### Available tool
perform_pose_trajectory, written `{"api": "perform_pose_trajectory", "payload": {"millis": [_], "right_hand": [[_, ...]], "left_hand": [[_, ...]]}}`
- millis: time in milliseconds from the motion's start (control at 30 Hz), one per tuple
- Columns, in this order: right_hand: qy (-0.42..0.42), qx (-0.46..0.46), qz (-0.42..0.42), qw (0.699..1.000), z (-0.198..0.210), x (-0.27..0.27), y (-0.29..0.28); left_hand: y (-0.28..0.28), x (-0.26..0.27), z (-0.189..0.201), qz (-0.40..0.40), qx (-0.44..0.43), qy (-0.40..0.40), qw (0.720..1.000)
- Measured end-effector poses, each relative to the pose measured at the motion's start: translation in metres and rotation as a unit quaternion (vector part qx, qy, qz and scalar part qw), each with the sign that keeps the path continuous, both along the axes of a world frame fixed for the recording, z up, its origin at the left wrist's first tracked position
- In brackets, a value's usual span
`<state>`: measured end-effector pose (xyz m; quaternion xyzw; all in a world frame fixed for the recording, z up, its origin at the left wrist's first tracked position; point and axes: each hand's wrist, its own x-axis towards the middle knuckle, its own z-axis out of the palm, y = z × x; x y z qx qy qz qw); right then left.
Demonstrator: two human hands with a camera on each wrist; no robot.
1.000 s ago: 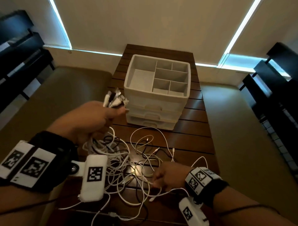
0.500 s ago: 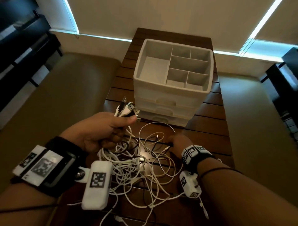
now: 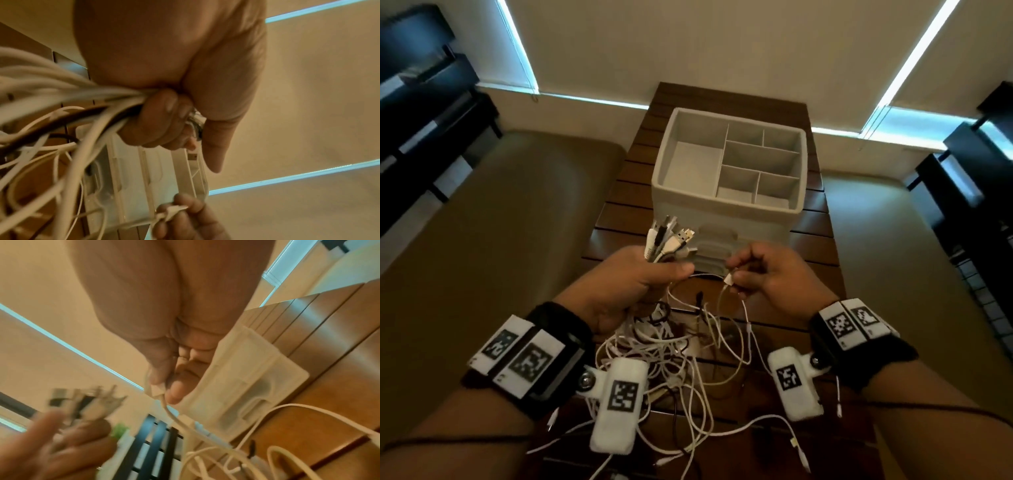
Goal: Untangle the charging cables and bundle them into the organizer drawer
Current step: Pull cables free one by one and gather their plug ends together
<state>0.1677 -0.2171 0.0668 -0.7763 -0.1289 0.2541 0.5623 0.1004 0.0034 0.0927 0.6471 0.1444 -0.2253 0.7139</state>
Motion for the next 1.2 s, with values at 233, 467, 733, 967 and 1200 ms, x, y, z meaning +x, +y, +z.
{"api": "perform_pose_trajectory", "payload": {"millis": [233, 467, 733, 967, 1200], "right_hand": [[-0.008, 0.073, -0.041, 0.996, 0.037, -0.029, 0.008], [-0.051, 0.1, -0.164, 0.98, 0.042, -0.038, 0.015], [-0.013, 0.07, -0.082, 0.994, 0.028, -0.049, 0.014], [-0.134, -0.11, 0.039, 0.984, -0.009, -0.043, 0.017], [-0.174, -0.246, 0.146, 0.942, -0.027, -0.041, 0.01]], "left_hand": [[-0.029, -0.006, -0.006, 0.011, 0.017, -0.08, 0.997], [-0.057, -0.012, -0.003, 0.042, -0.02, -0.096, 0.994], [-0.049, -0.005, -0.006, 0.085, -0.065, -0.083, 0.991], [-0.038, 0.002, -0.01, 0.185, -0.108, -0.127, 0.968], [-0.022, 0.005, -0.013, 0.264, -0.126, -0.11, 0.95]]}}
